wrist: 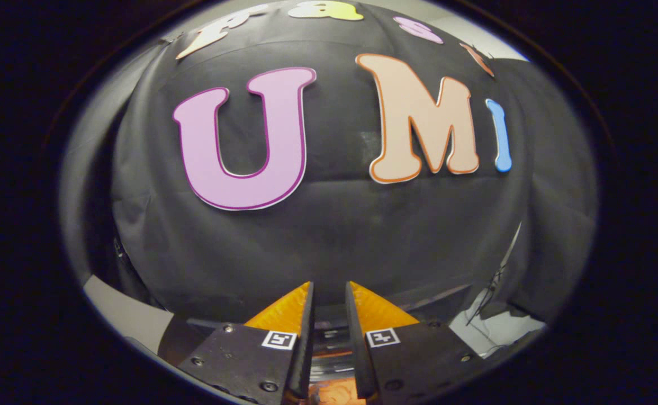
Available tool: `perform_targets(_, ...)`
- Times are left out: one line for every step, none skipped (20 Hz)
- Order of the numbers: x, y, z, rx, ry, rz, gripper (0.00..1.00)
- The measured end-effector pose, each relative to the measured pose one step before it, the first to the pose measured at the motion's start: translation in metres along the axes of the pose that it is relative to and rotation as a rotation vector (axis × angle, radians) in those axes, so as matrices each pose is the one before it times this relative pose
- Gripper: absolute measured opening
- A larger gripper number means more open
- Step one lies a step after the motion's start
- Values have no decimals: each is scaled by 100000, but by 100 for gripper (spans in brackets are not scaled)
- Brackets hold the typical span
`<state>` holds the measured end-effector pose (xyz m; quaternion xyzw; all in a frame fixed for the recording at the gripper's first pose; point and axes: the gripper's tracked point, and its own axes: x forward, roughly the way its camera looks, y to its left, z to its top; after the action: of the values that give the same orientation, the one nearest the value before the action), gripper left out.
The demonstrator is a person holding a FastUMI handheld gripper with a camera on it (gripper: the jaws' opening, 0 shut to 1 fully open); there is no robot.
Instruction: Put the clothes into the washing machine and then close the washing machine lid.
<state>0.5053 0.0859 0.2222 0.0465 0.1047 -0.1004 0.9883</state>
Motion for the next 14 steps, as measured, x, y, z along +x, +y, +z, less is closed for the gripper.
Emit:
perform_targets(880,352,65,415,-456,195,31)
perform_targets(735,109,-63,308,-144,-378,31)
perform_targets(921,112,-370,-135,744,-442,31)
perform_targets(562,93,-309,-197,481,-271,31)
perform_targets(603,66,-549,-466,1331,-420,30)
perform_targets(502,188,-535,-1081,1576,18,30)
perform_targets(413,221,-657,-1382,1947,64,32)
perform_targets(237,71,-623,-1999,1990,-311,34)
perform_targets(69,227,-612,-1701,2220,310,35)
perform_targets(-202,172,-14,-2794,-449,32,39)
perform_targets(185,58,126,-731,-500,-147,44)
perform_targets(27,159,-358,469,2095,639,48)
perform_targets(-221,-14,-111,-1467,1690,480,52)
perform_targets(-6,-93,-54,189,1807,-391,53)
